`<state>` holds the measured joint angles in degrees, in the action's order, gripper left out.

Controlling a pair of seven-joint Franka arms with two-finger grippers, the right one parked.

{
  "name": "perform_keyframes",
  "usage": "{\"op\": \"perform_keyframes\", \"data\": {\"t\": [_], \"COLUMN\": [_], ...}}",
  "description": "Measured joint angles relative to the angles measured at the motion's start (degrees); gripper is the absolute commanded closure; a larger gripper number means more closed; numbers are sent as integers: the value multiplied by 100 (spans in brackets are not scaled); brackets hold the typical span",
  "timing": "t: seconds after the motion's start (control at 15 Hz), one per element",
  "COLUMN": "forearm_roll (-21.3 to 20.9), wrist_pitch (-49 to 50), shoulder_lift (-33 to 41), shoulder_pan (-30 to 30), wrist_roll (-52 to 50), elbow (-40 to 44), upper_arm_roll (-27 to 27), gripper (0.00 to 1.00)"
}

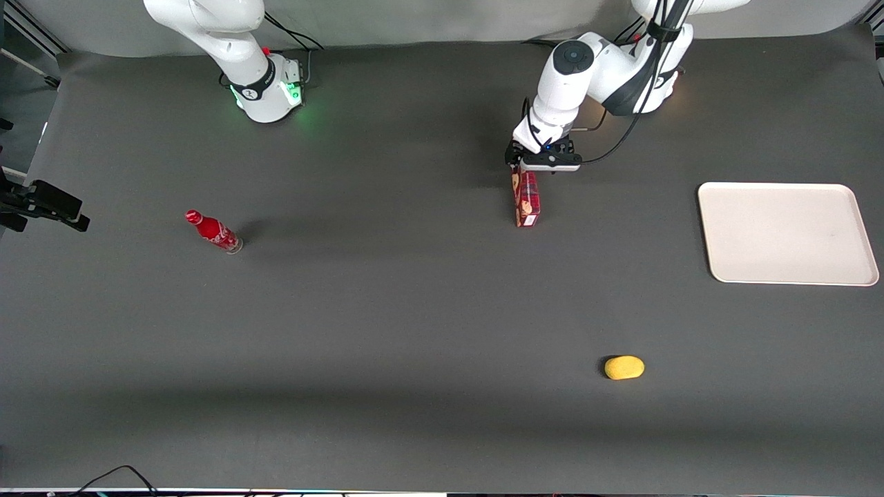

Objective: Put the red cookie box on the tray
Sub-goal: 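Lower the open left gripper around the upright box and close it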

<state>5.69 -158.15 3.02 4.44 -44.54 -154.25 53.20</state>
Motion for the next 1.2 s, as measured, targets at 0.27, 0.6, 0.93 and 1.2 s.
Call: {"op": "perform_keyframes", "data": {"t": [0.27,0.6,0.93,1.2], "forearm_roll": [19,22,22,22], "wrist_pitch": [-170,-339,-415,-450], "shoulder_lift": [-162,-421,-698,-877], "shoulder_pan": [0,-3,-46,-61], "wrist_roll": [-56,-172,-188,-208], "elbow": [-44,-44,-42,-30], "upper_arm_roll": [17,31,51,53], "gripper": [0,0,0,0]}}
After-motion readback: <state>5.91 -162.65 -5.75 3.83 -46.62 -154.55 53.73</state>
